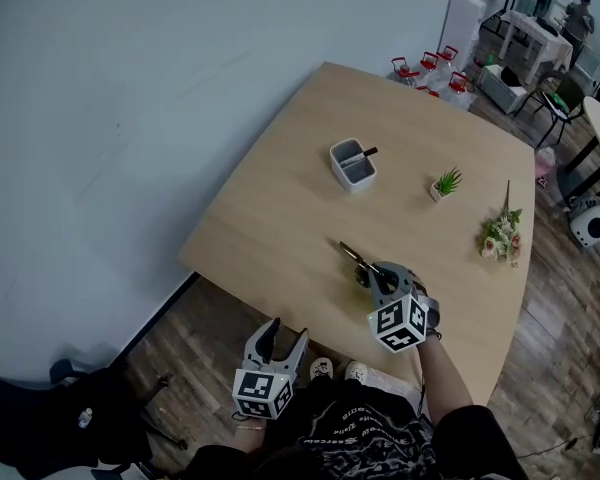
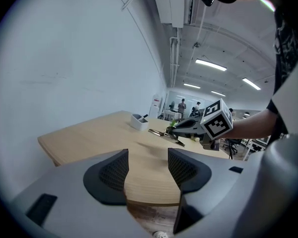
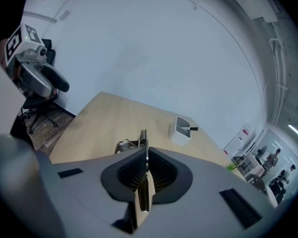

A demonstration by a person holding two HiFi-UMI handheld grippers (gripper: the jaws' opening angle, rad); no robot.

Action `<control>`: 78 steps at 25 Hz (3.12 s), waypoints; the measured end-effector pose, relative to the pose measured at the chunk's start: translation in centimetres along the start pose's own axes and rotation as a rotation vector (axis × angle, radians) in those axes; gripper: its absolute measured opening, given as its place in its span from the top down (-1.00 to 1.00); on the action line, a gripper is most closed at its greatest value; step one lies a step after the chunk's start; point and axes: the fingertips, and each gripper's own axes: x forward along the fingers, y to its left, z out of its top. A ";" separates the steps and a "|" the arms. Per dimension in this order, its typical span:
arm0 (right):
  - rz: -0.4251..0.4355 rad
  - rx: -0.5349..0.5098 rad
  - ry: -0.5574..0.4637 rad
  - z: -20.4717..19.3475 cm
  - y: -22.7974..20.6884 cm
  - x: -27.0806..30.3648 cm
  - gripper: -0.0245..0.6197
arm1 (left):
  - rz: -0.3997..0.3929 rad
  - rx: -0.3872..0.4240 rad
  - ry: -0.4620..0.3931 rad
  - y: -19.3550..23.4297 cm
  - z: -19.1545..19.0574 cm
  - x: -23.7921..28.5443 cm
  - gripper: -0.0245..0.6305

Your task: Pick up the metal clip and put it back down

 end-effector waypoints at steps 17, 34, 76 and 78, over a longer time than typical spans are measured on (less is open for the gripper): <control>-0.273 0.340 0.030 -6.4 -1.1 -16.1 0.87 | -0.267 0.097 -0.013 -9.4 1.4 4.2 0.15; -0.445 0.449 0.167 -15.4 -3.6 -22.3 0.87 | -0.414 0.152 0.013 -16.2 0.6 7.1 0.15; -0.296 0.300 0.425 -29.3 -7.2 -12.9 -0.01 | -0.145 0.151 0.047 -11.2 -0.3 5.0 0.15; -0.296 0.376 0.408 -29.0 -6.6 -13.2 -0.06 | -0.154 0.150 0.045 -11.3 -0.3 4.8 0.15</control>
